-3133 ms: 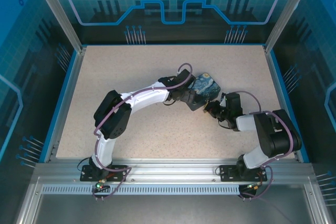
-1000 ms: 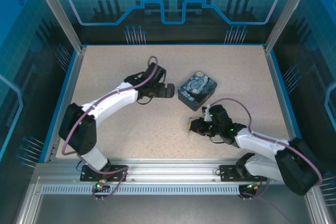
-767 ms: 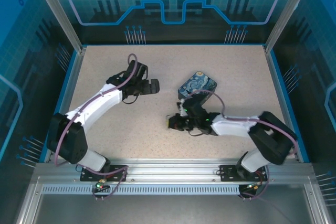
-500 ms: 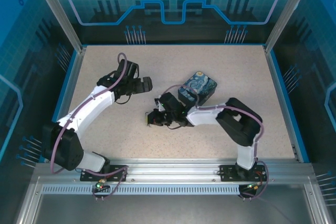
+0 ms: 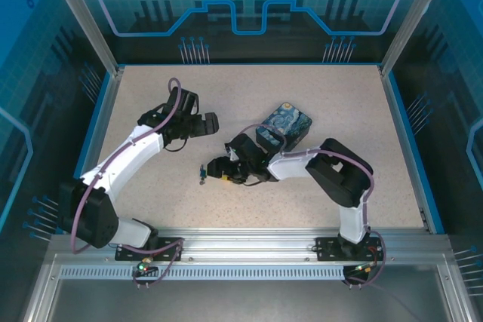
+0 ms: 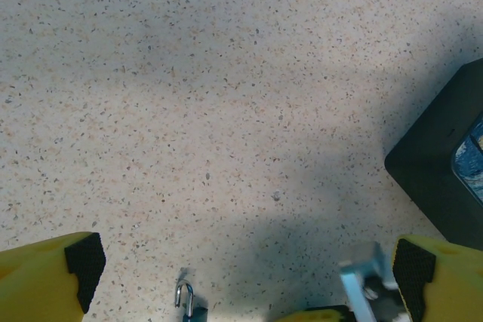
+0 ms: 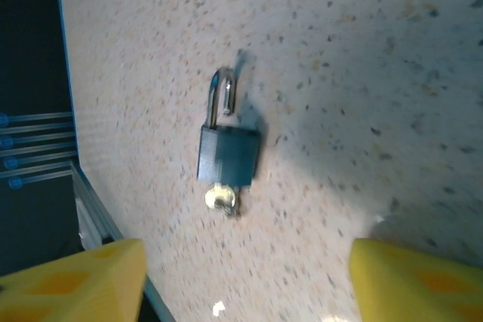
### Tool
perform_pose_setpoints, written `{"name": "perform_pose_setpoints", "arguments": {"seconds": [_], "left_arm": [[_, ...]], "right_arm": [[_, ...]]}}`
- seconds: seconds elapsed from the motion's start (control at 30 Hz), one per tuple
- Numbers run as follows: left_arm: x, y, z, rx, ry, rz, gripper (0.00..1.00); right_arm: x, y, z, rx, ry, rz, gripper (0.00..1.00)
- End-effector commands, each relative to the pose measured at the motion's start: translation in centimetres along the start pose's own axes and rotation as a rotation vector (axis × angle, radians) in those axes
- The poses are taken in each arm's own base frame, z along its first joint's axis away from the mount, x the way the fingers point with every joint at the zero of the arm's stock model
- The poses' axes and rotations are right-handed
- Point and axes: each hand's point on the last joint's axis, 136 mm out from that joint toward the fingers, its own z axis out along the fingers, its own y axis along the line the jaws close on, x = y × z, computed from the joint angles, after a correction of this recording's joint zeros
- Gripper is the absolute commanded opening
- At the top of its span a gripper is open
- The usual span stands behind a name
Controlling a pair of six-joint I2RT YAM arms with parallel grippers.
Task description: Unlock the padlock with the key
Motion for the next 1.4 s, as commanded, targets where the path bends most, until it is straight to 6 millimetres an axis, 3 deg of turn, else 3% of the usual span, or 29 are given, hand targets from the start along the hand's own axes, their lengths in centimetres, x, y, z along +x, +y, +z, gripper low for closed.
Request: {"name": "perform_pose_setpoints", "arguments": {"seconds": [0.0, 0.13, 0.27, 0.43, 0.63, 0.9, 1.0, 1.13, 1.37], "left_arm": [[-0.2, -0.1, -1.5, 0.021, -0.01, -0.01, 0.99], [-0.7, -0.2, -2.3, 0.036, -0.031, -0.019, 0.99], [-1.4, 0.1, -3.6, 0.035, -0.07, -0.031, 0.99], [-2.6, 1.7, -5.3, -0.009, -0.169, -0.043, 0.99], [-3.4, 4.2, -6.4, -0.085, -0.293, -0.026, 0.99], [-4.0, 6.8, -6.7, -0.141, -0.551, 0.016, 0.99], [-3.9, 8.1, -6.6, -0.191, -0.629, 0.039, 0.99], [-3.7, 10.1, -5.7, -0.282, -0.683, 0.053, 0.99], [-3.2, 13.4, -2.6, -0.365, -0.692, 0.102, 0.99]], "right_arm": [[-0.1, -0.1, -2.8, 0.006, -0.029, -0.023, 0.93], [0.3, 0.6, -6.2, -0.004, -0.056, -0.078, 1.0], [-0.2, 1.6, -10.3, 0.013, -0.113, -0.146, 1.0], [-2.1, 0.4, -16.5, 0.101, -0.232, -0.2, 1.0], [-5.5, -4.4, -25.6, 0.232, -0.44, -0.128, 1.0], [-8.4, -13.2, -40.0, 0.727, -0.912, 0.004, 1.0], [-8.9, -15.4, -44.1, 0.903, -1.069, 0.033, 1.0], [-9.6, -18.3, -45.6, 1.024, -1.093, 0.071, 1.0], [-11.3, -23.1, -43.8, 1.121, -1.116, 0.107, 1.0]]}}
